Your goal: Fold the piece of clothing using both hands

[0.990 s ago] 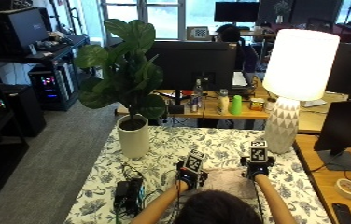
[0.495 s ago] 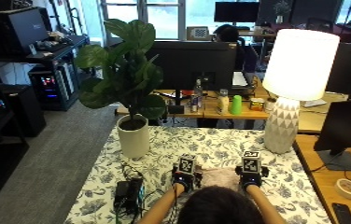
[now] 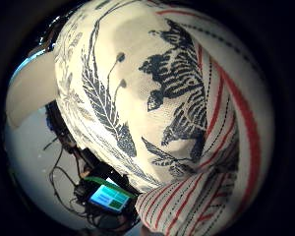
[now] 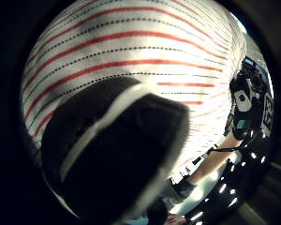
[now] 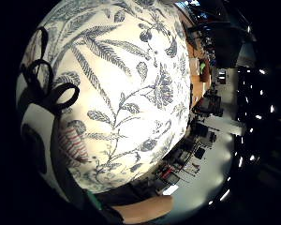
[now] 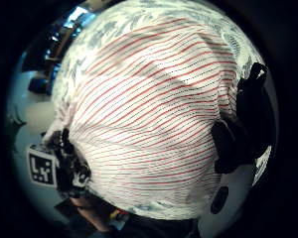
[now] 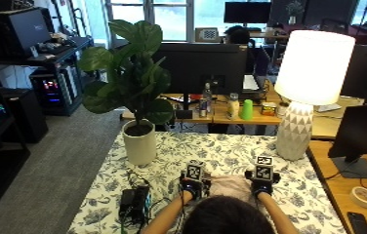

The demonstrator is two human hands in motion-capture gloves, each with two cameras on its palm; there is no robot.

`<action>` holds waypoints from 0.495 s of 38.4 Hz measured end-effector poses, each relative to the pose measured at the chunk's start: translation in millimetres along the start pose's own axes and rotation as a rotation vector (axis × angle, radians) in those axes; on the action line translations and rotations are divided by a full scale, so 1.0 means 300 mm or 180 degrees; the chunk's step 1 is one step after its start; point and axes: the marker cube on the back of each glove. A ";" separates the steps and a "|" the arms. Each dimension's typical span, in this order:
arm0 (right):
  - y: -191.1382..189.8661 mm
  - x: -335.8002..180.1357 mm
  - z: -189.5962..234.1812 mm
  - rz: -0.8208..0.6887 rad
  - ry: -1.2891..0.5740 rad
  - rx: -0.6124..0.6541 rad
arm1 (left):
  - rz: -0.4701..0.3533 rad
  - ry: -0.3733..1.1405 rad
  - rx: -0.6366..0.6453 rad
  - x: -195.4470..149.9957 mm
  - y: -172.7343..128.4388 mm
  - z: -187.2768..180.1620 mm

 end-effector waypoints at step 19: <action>-0.116 -0.142 -0.276 -0.0719 -0.1093 -0.0387 | 0.0058 0.0395 0.0381 -0.176 0.150 -0.301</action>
